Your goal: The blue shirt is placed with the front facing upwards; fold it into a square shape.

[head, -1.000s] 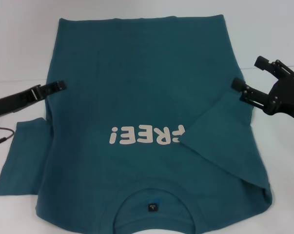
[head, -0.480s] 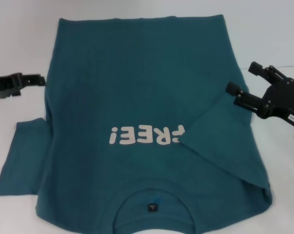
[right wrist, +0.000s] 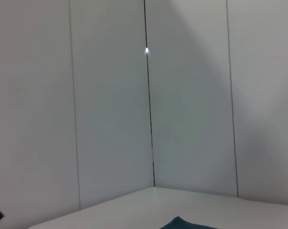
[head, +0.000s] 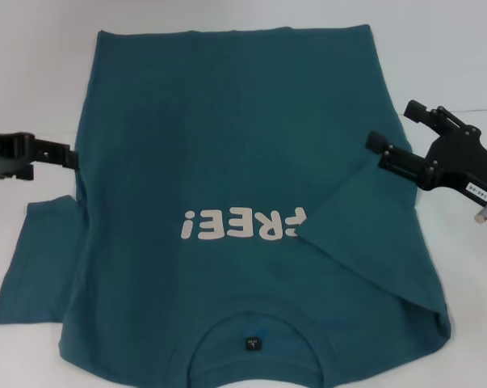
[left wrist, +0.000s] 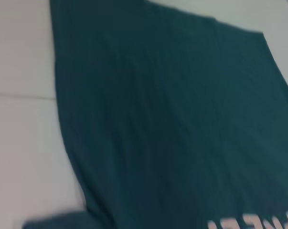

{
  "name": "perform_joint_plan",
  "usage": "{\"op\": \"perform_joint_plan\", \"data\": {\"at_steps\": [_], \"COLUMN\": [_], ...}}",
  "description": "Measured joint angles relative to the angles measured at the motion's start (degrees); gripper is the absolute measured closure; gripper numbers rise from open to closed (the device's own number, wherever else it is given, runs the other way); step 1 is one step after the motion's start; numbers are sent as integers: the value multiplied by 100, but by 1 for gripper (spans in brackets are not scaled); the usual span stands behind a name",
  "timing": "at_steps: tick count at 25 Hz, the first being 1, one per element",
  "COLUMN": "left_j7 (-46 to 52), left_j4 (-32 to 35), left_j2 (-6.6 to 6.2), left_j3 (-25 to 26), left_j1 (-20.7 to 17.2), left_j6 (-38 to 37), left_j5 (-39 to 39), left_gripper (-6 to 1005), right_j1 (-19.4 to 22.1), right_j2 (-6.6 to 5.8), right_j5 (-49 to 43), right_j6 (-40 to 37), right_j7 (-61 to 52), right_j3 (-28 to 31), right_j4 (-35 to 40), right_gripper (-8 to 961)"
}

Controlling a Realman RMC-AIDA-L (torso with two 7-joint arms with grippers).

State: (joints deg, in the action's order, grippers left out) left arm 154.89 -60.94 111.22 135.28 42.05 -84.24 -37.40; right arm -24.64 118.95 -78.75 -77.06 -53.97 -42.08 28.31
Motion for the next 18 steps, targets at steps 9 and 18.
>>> {"op": "perform_joint_plan", "data": {"at_steps": [9,18], "left_j7": [35,-789], "left_j4": [-210,127], "left_j2": [70,48], "left_j3": [7,201], "left_j1": [-247,-464], "left_j6": [-570,-538], "left_j5": [201,196], "left_gripper": [135,140], "right_j1": [-184,-261], "right_j2": [32,42], "right_j5": [4,10], "right_j6": [184,260], "right_j7": [30,43], "right_j3": [15,8], "right_j4": [-220,-255], "right_gripper": [32,31]}}
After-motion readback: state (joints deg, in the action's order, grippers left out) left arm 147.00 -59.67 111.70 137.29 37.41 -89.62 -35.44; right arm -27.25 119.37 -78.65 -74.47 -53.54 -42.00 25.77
